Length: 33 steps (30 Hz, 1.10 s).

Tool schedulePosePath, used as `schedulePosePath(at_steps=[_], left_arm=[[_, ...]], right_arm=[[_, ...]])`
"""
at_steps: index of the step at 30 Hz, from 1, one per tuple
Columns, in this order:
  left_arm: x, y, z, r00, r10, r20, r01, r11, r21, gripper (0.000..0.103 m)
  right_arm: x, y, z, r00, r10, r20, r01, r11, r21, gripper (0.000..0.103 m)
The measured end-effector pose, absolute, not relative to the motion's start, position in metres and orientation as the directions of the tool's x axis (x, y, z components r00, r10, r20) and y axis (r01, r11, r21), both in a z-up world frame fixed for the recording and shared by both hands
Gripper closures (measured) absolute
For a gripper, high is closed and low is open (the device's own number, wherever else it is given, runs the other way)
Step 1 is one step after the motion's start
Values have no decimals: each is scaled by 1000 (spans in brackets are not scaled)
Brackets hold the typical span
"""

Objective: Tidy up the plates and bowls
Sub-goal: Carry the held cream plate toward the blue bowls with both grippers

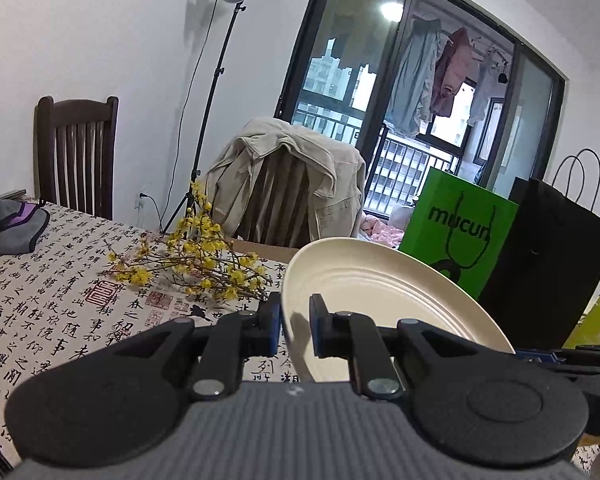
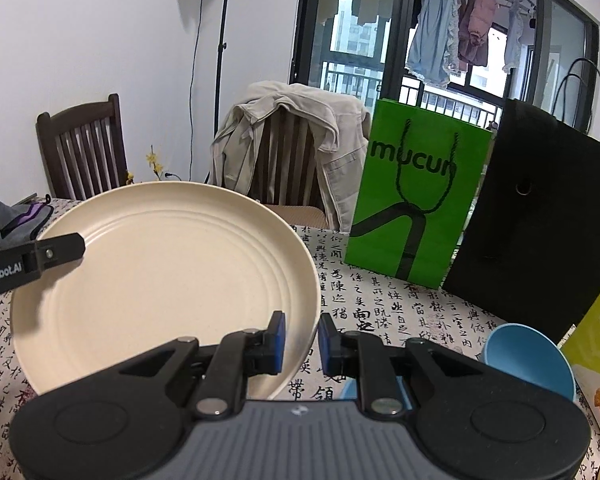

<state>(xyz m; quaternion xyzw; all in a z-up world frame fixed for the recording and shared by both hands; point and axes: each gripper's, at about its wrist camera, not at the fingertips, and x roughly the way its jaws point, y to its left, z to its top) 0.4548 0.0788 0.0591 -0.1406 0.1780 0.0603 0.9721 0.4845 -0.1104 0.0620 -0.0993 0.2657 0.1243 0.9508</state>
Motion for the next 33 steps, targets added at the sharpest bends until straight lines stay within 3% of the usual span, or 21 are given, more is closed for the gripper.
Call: schedulePosePath(at_steps=[33], left_arm=[[384, 36, 85, 947, 41, -317, -112, 972, -208, 88]], right_arm=[[413, -157, 79, 880, 200, -430, -251, 966, -64, 86]])
